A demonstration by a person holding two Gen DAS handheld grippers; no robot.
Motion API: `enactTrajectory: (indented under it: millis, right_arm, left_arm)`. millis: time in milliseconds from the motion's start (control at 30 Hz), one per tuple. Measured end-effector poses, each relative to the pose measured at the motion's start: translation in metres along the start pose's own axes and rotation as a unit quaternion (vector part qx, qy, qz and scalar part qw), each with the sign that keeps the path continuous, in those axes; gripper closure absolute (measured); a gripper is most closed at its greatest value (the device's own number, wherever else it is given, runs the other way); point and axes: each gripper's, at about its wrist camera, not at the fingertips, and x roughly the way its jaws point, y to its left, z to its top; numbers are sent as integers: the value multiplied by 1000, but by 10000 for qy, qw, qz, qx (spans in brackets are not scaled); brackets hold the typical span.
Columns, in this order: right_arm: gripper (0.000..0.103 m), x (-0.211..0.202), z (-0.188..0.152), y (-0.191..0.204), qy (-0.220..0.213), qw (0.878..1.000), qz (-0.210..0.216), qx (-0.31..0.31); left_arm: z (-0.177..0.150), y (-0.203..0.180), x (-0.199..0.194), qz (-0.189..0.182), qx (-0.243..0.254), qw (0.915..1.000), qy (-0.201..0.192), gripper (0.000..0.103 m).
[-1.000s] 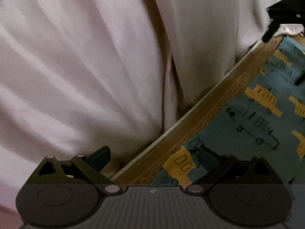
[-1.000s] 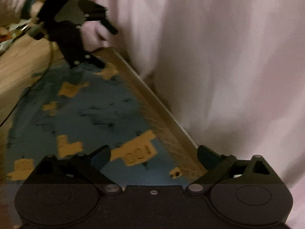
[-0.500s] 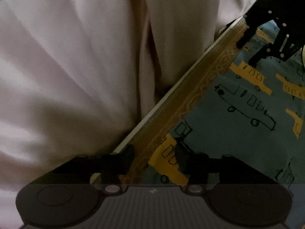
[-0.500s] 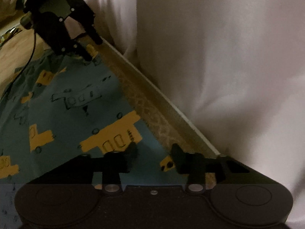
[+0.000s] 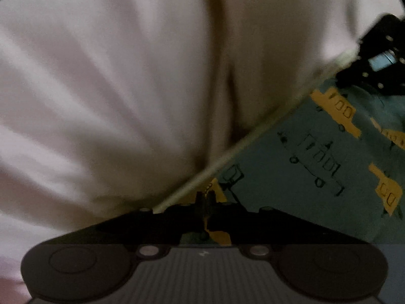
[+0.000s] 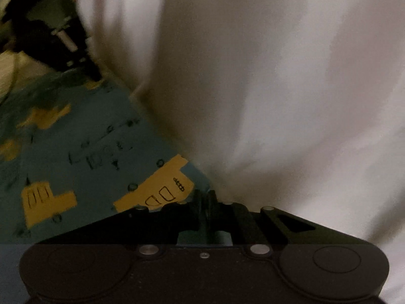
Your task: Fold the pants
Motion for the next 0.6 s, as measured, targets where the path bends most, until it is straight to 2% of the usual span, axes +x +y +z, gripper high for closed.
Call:
enactTrajectory:
  millis: [67,167,300,433,600]
  right_arm:
    - [100,2,6,-4,-151,9996,-235,34]
    - [100,17,10,-2,-14,9996,-276,-16]
    - [100,24,9,4,-7,9993,-384,-8]
    - [100,5,8,4,-274,9983,-508,113]
    - [100,-38,3,10,-692,9951,-671,201]
  left_arm:
    - [2,6,0,254,-248,9994,-46,102]
    - [4,9,3,476,-430,9979,-49,102]
    - [5,0,7,572,-330,9978,-18,102]
    - [4,-6,-3,579,-355,9975,-182,102]
    - [-1,-15,-32,531,-403,9956,-664,102]
